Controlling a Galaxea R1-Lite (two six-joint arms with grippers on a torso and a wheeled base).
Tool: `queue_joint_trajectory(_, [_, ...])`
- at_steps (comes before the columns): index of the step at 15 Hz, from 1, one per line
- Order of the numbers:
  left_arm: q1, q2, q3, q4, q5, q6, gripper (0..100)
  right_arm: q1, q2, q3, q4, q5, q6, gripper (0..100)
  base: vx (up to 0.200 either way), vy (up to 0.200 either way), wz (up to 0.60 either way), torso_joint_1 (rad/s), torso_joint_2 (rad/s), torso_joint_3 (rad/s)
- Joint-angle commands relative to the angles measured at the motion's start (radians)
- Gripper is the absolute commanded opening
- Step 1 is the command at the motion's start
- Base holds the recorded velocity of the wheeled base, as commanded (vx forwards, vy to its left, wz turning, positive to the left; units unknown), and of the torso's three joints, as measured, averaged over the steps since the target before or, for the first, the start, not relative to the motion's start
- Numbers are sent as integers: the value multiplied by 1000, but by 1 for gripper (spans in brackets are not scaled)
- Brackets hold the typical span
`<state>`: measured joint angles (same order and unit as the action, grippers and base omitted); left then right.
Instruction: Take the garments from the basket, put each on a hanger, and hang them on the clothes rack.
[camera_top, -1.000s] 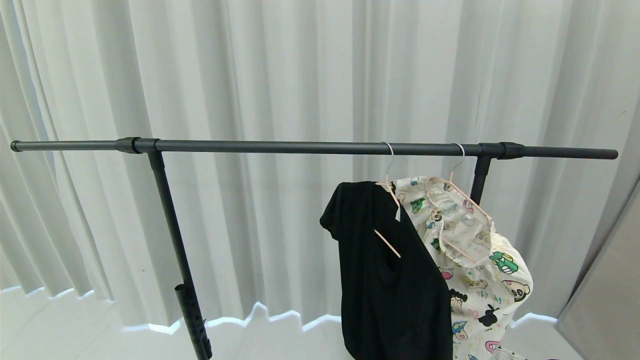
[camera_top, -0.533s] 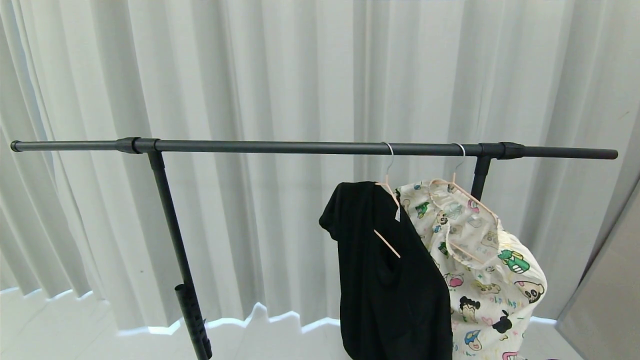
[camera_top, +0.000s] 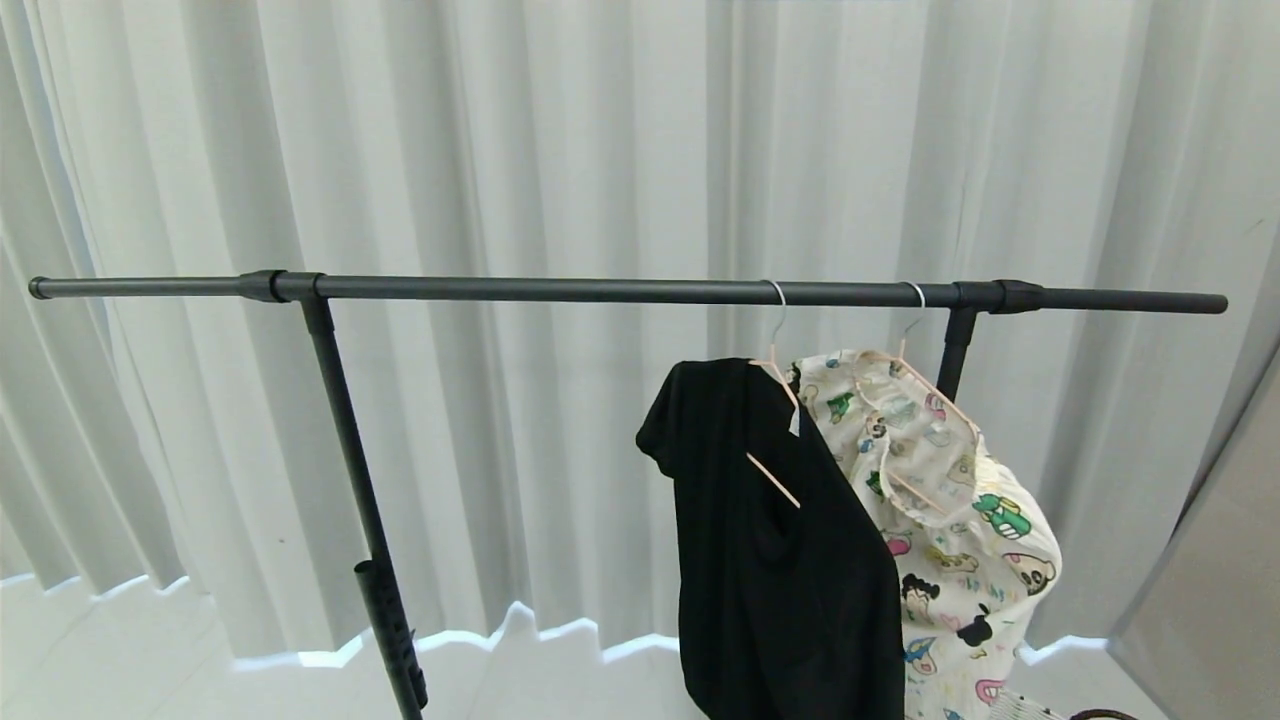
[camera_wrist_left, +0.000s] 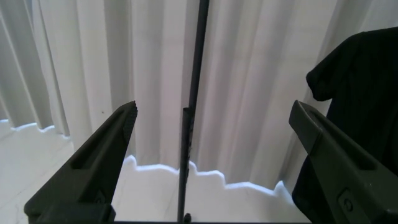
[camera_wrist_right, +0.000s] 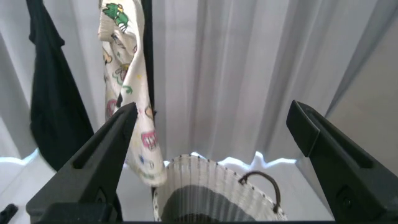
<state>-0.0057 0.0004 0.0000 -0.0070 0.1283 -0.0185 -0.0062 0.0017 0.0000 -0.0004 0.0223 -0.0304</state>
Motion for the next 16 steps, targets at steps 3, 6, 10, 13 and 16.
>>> queue_joint_trajectory(3, [0,0,0,-1,1,5,100,0,0,0,-1,1,1,100,-200,0,0,-2,1,4])
queue_joint_trajectory(6, [0,0,0,-1,1,71,100,0,-2,0,-1,1,6,100,-200,0,0,4,1,4])
queue_joint_trajectory(10, [-2,0,0,-1,-13,69,100,0,-2,0,-1,1,6,100,-150,0,0,2,3,1])
queue_joint_trajectory(13, [-2,0,0,9,-79,11,100,0,0,0,-1,1,6,100,0,0,0,0,0,0])
queue_joint_trajectory(16, [0,0,0,10,-79,8,100,0,-2,0,-1,1,6,100,0,0,0,0,0,0])
